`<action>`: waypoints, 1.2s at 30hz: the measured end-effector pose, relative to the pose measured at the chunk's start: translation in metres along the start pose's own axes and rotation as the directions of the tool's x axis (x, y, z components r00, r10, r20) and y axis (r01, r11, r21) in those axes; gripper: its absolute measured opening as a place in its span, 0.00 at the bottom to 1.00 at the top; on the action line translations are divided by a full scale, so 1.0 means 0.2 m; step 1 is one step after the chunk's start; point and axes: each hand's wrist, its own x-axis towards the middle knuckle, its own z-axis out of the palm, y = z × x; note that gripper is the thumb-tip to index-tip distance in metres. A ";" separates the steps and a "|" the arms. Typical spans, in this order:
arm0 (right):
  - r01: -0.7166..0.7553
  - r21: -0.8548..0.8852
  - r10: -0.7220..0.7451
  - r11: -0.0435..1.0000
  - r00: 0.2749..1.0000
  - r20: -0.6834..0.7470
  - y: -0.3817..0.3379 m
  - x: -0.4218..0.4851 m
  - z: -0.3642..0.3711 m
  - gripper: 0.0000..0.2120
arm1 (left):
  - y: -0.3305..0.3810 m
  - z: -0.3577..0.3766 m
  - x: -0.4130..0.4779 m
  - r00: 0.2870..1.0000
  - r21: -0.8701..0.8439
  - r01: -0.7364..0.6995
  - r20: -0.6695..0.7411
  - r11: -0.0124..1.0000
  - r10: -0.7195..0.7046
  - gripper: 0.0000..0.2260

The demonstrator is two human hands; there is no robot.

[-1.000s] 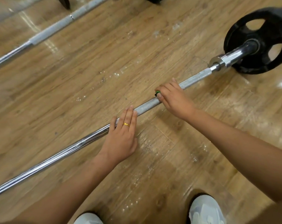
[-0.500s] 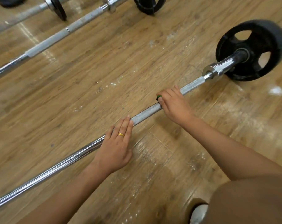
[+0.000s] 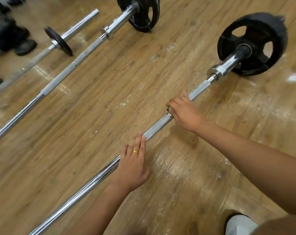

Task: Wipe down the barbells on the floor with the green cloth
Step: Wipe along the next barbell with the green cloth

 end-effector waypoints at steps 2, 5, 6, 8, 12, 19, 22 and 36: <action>0.034 -0.019 -0.034 0.999 0.999 0.009 -0.01 -0.01 0.02 0.16 | -0.01 0.00 0.00 0.999 0.009 0.016 0.047 1.000 -0.016 0.46; 0.090 -0.018 -0.089 0.996 0.995 0.050 0.02 -0.01 0.00 0.16 | 0.07 -0.03 0.01 0.997 -0.022 0.066 0.027 0.998 -0.066 0.42; 0.116 -0.014 -0.115 0.993 0.991 0.066 0.03 -0.01 -0.02 0.15 | 0.12 -0.04 0.03 0.997 -0.033 0.080 -0.010 0.996 -0.081 0.41; 0.155 -0.027 -0.152 0.988 0.985 0.080 0.06 0.00 -0.04 0.15 | 0.24 -0.05 0.09 0.993 -0.037 0.097 -0.067 0.995 -0.100 0.40; 0.101 -0.030 -0.101 0.994 0.995 0.006 0.01 -0.01 -0.01 0.14 | 0.31 -0.05 0.20 0.985 -0.049 0.155 -0.069 0.987 -0.158 0.40; 0.297 -0.051 -0.290 0.954 0.951 0.112 0.12 0.03 -0.05 0.16 | 0.27 0.00 0.20 0.979 -0.042 0.137 -0.150 0.990 -0.142 0.38; 0.236 -0.053 -0.227 0.970 0.965 0.133 0.17 0.11 -0.08 0.15 | 0.26 0.01 0.21 0.975 -0.026 0.147 -0.164 0.989 -0.149 0.38; 0.124 -0.081 -0.110 0.989 0.980 0.165 0.13 0.27 -0.04 0.17 | 0.10 -0.08 0.31 0.982 -0.015 0.172 -0.078 0.985 -0.173 0.39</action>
